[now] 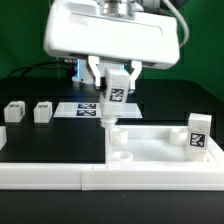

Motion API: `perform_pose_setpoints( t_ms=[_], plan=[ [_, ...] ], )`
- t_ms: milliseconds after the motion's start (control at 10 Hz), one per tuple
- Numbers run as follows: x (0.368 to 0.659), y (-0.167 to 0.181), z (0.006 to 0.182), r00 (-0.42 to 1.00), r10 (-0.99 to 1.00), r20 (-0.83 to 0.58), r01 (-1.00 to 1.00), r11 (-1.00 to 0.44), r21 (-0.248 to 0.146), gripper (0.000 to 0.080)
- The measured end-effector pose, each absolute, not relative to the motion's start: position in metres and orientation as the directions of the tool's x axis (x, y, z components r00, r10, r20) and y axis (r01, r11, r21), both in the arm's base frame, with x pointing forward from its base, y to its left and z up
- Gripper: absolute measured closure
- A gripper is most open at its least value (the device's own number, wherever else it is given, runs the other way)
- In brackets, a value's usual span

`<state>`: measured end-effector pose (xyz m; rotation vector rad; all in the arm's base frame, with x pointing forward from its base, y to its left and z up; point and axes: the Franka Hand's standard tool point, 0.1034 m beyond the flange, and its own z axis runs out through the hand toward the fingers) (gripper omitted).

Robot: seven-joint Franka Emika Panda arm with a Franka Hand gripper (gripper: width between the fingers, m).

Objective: Assemble square table

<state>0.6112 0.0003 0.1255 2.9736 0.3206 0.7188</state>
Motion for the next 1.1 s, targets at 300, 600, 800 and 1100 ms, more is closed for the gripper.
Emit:
perform_pose_setpoints(
  t_ms=[300,600,800,1100],
  plan=[
    [0.625,0.011,0.125,0.866,0.196,0.461,0.172,-0.981,0.094,0.0509],
    [0.624,0.011,0.124,0.867,0.195,0.459,0.171,-0.981,0.094,0.0509],
    [0.611,-0.021,0.118,0.846,0.257,0.467,0.203,-0.966,0.162,0.0509],
    [0.597,-0.058,0.105,0.863,0.228,0.452,0.187,-0.973,0.134,0.0509]
  ],
)
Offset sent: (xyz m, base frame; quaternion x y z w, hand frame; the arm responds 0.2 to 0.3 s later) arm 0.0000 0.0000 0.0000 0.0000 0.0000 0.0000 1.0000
